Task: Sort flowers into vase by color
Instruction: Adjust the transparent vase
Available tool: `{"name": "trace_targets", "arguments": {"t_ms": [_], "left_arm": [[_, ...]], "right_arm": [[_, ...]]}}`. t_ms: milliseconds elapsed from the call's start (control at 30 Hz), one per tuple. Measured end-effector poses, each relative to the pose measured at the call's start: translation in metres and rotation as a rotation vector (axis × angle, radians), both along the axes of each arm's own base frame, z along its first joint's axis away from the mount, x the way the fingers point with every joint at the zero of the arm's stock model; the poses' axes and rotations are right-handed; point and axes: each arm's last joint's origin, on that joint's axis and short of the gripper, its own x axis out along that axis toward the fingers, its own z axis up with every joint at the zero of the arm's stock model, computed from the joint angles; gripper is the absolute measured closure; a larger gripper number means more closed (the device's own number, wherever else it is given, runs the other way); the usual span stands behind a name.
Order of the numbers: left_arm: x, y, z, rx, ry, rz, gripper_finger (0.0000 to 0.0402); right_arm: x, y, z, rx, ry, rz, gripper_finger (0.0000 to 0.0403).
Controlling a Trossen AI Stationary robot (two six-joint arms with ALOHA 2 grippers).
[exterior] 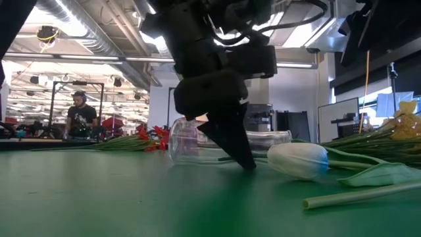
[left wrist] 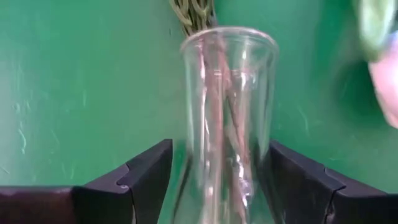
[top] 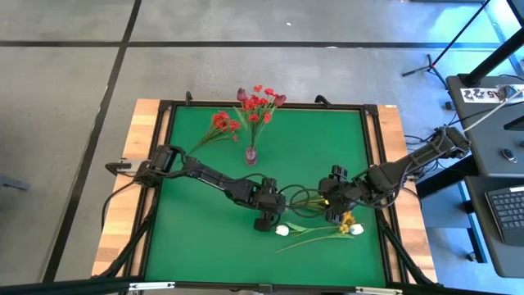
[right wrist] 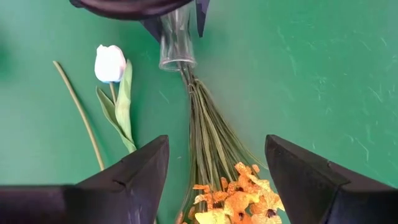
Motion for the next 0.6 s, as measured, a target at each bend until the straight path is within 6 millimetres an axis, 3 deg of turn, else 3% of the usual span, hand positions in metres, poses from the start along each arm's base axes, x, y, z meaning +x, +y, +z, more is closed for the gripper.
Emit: {"name": "trace_targets", "arguments": {"t_ms": [133, 267, 600], "left_arm": [[0.0001, 0.0018, -0.0010, -0.012, 0.004, 0.023, 0.0165], [-0.0003, -0.0031, 0.0012, -0.014, -0.015, 0.024, 0.0206], [0.0014, -0.0005, 0.0019, -0.008, -0.057, 0.125, 0.0206]], "right_arm": [[0.0000, -0.0001, 0.0000, -0.004, -0.002, -0.001, 0.0139], [0.0000, -0.0002, 0.0000, -0.005, -0.001, -0.001, 0.0139], [-0.0003, 0.0007, -0.0002, 0.018, 0.010, 0.008, 0.0139]]}}
